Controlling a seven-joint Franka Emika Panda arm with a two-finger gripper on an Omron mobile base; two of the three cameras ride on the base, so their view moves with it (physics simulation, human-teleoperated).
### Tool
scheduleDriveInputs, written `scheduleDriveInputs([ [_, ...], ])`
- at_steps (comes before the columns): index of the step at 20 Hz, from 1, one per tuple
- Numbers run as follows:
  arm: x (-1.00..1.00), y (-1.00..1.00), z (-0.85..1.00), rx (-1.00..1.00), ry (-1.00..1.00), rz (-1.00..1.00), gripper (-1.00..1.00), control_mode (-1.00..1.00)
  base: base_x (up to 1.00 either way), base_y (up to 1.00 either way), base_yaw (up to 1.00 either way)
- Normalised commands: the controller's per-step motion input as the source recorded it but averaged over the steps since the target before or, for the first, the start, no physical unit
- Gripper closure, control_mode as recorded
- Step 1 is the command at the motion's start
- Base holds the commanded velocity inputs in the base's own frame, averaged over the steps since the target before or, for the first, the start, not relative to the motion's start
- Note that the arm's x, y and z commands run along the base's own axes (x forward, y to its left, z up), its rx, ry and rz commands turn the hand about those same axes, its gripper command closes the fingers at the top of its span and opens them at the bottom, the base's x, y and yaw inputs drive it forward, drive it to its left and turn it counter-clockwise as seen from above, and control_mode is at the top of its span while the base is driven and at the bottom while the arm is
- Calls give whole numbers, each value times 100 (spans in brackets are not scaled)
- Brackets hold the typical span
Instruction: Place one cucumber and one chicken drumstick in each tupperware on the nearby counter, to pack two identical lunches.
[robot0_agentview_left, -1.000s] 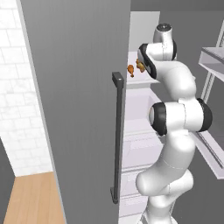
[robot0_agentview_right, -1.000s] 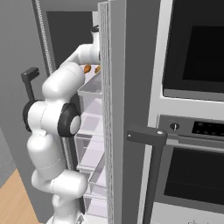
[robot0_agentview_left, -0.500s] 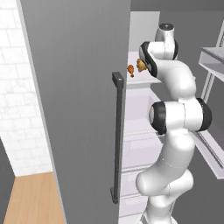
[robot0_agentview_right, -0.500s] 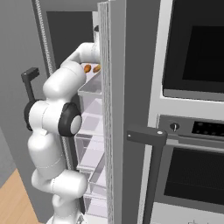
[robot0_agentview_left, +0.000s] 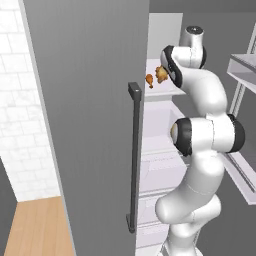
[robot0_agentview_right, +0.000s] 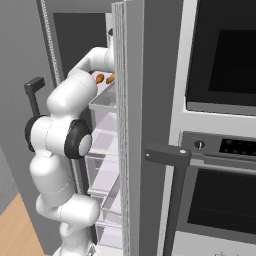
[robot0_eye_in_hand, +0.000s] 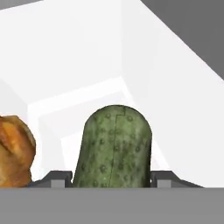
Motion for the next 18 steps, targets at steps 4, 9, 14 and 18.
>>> scheduleDriveInputs([
  [4, -39, 6, -3, -9, -1, 12, 100, -100, 0, 0, 0],
  [9, -53, 12, 4, -3, 0, 0, 100, -100, 0, 0, 0],
  [14, -64, 23, 1, 0, 2, 0, 100, -100, 0, 0, 0],
  [18, -72, 50, 0, 0, 4, 4, 100, -100, 0, 0, 0],
])
